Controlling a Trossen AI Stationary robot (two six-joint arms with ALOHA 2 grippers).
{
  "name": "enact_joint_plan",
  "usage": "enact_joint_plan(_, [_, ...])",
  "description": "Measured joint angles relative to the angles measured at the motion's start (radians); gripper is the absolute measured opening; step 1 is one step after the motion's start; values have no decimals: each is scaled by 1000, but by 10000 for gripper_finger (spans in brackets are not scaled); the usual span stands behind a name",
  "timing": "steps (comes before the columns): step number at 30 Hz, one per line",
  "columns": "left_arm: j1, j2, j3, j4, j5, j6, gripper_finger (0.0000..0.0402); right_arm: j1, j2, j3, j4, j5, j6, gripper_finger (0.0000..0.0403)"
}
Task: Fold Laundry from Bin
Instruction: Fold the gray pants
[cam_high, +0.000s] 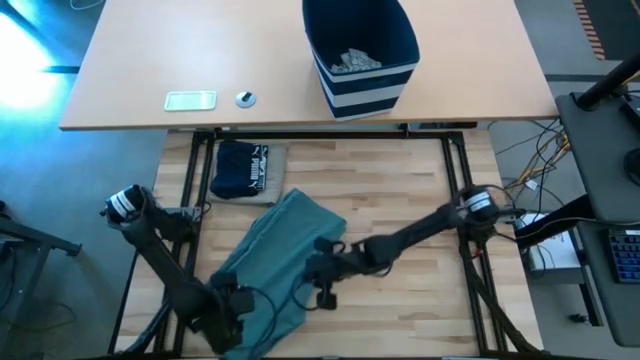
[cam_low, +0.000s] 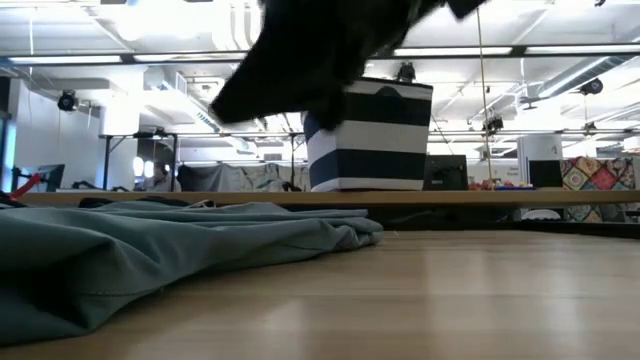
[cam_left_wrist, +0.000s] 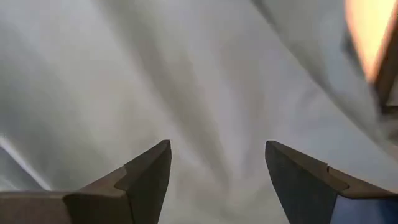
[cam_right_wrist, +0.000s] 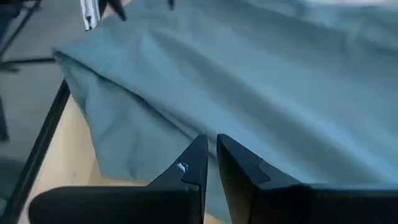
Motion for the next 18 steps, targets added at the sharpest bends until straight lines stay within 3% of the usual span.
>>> enact_joint_plan(5, [23, -7, -113, 6, 42, 80, 245, 11, 119, 19, -11, 4, 146, 33])
enact_joint_plan(10, [13, 32, -207, 169, 155, 114, 245, -49, 150, 45, -304, 47, 123, 33])
enact_joint_plan(14, [72, 59, -180, 333, 89, 110, 245, -155, 99, 45, -537, 130, -70, 33])
enact_joint_plan(18, [183, 49, -49, 266, -34, 221, 245, -248, -9, 34, -741, 196, -171, 33])
